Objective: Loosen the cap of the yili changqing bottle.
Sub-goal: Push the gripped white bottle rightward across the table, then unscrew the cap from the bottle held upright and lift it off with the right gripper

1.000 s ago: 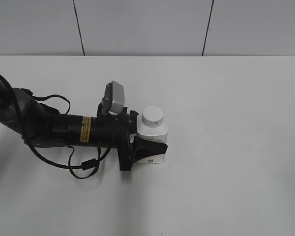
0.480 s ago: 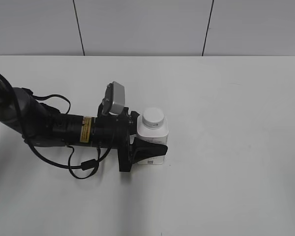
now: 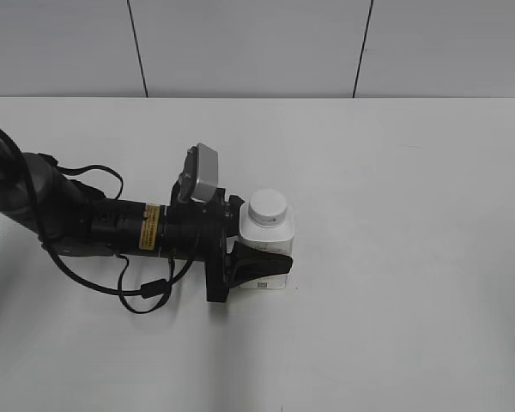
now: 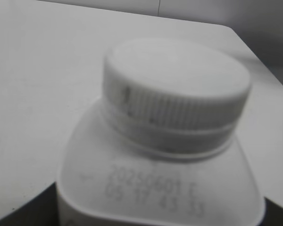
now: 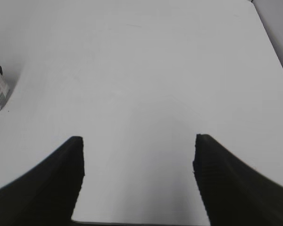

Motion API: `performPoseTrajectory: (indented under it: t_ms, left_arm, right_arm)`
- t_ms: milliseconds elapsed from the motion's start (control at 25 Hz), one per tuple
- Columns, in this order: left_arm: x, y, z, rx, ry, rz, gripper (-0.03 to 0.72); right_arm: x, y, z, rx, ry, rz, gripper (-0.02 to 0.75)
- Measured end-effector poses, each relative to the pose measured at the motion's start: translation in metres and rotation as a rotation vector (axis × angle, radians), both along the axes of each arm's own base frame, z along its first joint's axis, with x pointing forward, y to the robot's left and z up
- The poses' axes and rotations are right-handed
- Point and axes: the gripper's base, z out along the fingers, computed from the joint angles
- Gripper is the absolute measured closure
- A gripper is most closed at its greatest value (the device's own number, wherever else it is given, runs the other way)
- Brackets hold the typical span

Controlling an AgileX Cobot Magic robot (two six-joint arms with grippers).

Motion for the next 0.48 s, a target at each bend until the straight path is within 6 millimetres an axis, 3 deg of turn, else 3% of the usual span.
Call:
performPoseTrajectory:
  t_ms: [320, 480]
  left_arm:
    - [0.0, 0.0, 0.0, 0.0, 0.0, -0.002, 0.256]
    - [0.0, 0.0, 0.0, -0.001, 0.0, -0.003, 0.256]
  right_arm:
    - [0.069, 0.011, 0.009, 0.102, 0.189, -0.005, 0.167]
    - [0.091, 0.013, 0.01, 0.104, 0.206, -0.002, 0.167]
